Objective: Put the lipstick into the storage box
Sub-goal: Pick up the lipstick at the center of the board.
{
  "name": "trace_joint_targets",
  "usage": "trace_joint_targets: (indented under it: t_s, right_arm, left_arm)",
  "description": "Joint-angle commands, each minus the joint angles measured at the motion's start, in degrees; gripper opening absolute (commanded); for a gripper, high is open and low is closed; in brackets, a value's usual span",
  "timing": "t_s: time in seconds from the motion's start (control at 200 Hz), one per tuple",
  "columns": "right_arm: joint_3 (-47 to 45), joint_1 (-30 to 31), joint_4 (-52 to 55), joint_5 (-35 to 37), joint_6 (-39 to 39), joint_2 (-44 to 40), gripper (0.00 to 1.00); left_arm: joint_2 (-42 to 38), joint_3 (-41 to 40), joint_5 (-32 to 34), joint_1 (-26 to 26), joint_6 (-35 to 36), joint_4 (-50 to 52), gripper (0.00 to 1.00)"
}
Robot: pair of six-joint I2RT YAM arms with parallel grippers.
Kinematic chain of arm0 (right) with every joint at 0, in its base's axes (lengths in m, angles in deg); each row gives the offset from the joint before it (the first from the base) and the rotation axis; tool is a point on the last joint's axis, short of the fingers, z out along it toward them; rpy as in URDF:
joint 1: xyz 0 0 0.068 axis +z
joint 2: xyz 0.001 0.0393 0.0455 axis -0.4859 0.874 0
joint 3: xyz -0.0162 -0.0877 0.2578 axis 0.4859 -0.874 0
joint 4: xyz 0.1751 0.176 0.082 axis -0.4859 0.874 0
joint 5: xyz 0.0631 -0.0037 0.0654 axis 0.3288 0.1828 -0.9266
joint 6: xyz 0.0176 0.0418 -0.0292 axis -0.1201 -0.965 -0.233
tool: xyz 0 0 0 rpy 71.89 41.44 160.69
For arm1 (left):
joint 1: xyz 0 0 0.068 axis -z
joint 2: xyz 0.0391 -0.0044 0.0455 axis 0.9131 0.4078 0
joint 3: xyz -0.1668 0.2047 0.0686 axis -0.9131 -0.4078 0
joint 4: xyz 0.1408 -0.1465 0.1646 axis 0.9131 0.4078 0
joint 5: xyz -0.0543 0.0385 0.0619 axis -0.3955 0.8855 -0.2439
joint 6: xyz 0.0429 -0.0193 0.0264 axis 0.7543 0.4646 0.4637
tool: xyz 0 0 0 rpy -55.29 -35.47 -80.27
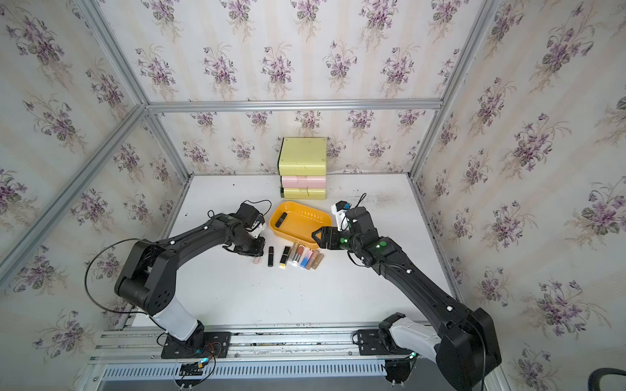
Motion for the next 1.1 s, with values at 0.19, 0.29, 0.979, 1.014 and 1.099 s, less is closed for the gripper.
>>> trace_joint_targets:
  t_s: [0.19,0.29,0.979,1.014,1.099]
  right_arm:
    - [0.7,0.1,-5.8,-5.5,-1.9,1.3,0.78]
    - [1.9,0.1,-9.9,-11.4,-3.8,3.5,0.76]
    - [9.1,4.3,-28.4,-24.3,-14.7,13.3,0.65]
    - [9.4,4.6,-28.4,-24.2,-14.7,13.5,0.64]
    - [10.0,5.2,-28.4,-24.2,-14.7,14.3,0.61]
  left_arm:
    - [-8.3,3.6,-12.0,0.0,-0.6,0.2,0.17]
    - [-11.0,4.5,-19.8,0.0,-1.5,-3.3,0.18]
    - [-17.4,3.2,-39.2,0.7,-11.3,-19.9,0.19]
    - [-17.4,3.4,-39.2,0.8,-11.3,-20.0,0.19]
    - [-17.3,3.7,-39.3,1.0,-11.3,-19.9,0.19]
